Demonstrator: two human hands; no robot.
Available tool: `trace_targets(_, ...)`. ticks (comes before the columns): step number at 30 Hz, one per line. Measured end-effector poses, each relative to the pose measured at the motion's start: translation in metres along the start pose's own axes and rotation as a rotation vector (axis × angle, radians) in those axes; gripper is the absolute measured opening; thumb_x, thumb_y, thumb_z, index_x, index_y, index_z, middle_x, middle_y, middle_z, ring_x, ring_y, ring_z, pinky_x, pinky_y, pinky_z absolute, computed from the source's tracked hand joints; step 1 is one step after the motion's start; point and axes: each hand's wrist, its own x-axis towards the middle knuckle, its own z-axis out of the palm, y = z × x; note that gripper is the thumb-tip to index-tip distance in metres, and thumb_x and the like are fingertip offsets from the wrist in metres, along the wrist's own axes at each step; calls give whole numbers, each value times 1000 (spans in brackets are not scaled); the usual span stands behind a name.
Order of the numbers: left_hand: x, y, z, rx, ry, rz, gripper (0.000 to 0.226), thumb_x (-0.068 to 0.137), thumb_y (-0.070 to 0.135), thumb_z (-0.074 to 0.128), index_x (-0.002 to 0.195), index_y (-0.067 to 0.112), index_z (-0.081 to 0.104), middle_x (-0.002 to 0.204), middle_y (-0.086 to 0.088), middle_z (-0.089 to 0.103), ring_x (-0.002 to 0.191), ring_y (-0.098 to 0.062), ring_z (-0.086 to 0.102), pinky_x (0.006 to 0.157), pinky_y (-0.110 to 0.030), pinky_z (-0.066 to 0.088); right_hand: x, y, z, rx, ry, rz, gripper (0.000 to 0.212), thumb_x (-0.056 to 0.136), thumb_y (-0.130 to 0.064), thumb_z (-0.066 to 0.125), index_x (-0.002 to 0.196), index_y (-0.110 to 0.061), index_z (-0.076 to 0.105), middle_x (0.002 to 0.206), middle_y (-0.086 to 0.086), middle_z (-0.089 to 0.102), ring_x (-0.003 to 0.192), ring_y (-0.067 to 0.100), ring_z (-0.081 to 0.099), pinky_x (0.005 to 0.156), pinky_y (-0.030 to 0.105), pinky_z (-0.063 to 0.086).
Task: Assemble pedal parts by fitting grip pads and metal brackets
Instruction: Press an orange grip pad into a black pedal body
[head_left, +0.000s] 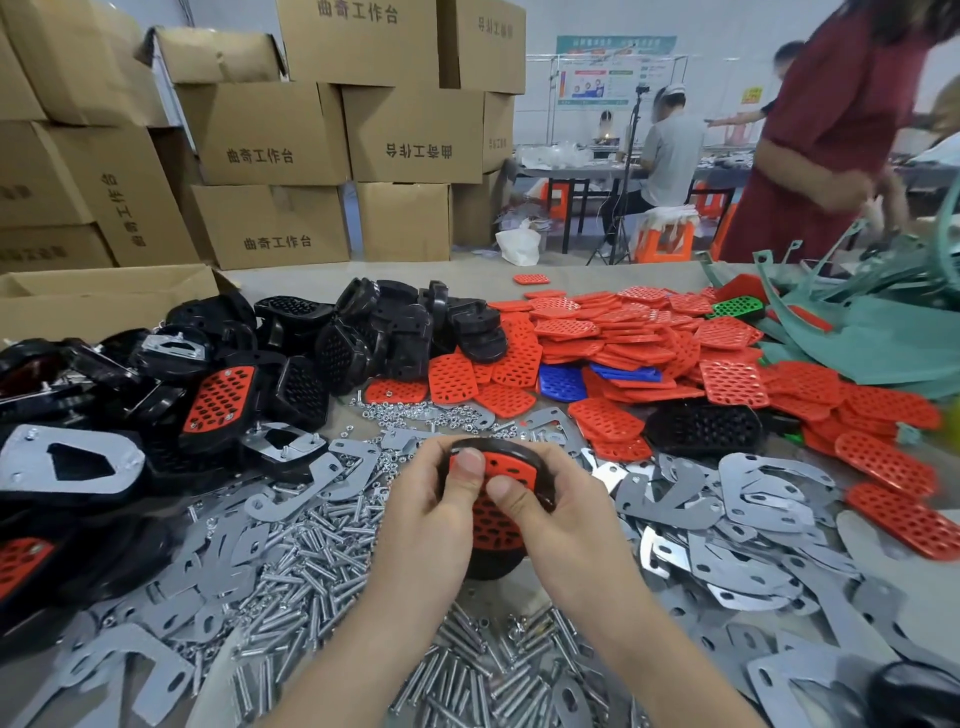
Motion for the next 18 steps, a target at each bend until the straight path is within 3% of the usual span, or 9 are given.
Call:
trace_targets(5,0,1,1,-13,1,24,18,103,28,54,95,26,70,94,6,75,83,-3,66,68,-15,47,1,0,0,-3,6,-18,14,98,-14,69,98,-28,69,92,-16,75,86,0,69,75,12,49)
trace_targets(8,1,1,-1,-57,-56,0,21,94,47,62,94,28,72,96,4,75,87,-5,67,77,-20,49,-1,-2,0,80,-1,1,3,98,-27,69,99,-28,72,94,-10,77,89,3,71,76,14,51)
trace_targets(12,3,-5,-1,-220,-70,-159,49,70,72,64,102,37,77,108,4,77,104,-14,73,98,-42,53,1,-1,-6,224,38,104,33,85,-49,65,105,-25,74,101,-5,79,97,11,74,84,25,52)
trace_targets(15,3,-5,1,-161,-98,-125,51,74,83,56,101,44,75,106,7,77,102,-13,73,99,-46,54,2,1,-8,265,62,141,37,84,-52,65,107,-25,75,104,-4,79,100,13,75,87,30,52)
trace_targets(18,2,-5,0,-127,-120,-97,54,74,83,52,102,44,75,104,7,77,100,-13,74,98,-47,54,2,0,-5,243,58,138,37,88,-57,67,109,-27,74,106,-6,79,101,11,74,85,24,53)
